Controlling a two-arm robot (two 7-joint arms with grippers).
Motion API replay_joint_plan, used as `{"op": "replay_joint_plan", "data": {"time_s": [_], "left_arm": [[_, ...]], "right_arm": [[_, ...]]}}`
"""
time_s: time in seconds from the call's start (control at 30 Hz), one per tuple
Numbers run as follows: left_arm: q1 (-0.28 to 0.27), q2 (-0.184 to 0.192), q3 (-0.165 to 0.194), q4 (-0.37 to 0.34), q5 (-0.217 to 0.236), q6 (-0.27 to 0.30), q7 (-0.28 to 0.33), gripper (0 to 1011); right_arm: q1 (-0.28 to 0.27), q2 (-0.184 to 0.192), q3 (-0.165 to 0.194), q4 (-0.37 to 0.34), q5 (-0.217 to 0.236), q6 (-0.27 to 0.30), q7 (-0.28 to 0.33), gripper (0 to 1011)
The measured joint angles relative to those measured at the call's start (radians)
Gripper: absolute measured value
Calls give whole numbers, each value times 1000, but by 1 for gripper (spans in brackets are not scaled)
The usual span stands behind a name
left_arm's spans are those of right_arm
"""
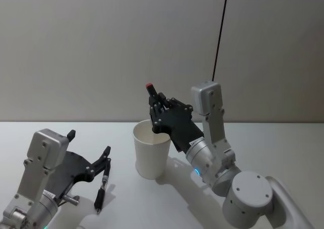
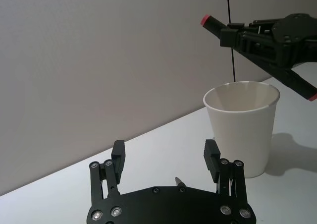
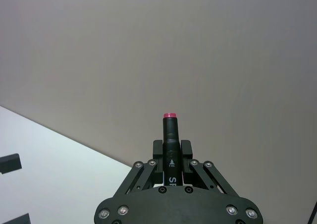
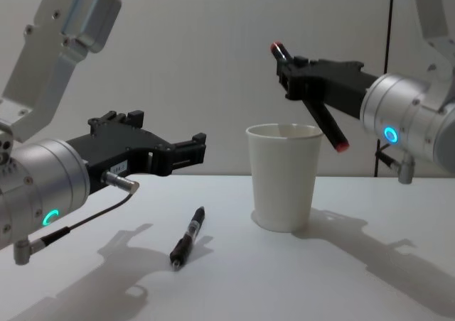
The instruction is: Place the pen into the pen holder.
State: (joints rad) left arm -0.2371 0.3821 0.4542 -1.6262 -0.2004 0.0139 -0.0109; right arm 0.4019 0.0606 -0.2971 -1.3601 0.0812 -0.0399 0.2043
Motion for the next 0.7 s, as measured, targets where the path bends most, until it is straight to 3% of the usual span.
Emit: {"op": "replay_joint_plan", "data": {"time_s": [0.4,0.7], "left_arm": [[0,0,0,0,0,0,0,1000],[0,0,0,0,0,0,0,1000]], "right_arm": [[-1,0,6,-68,37,27,16,207],[6,-2,-7,-57,37,9,15,207]]}}
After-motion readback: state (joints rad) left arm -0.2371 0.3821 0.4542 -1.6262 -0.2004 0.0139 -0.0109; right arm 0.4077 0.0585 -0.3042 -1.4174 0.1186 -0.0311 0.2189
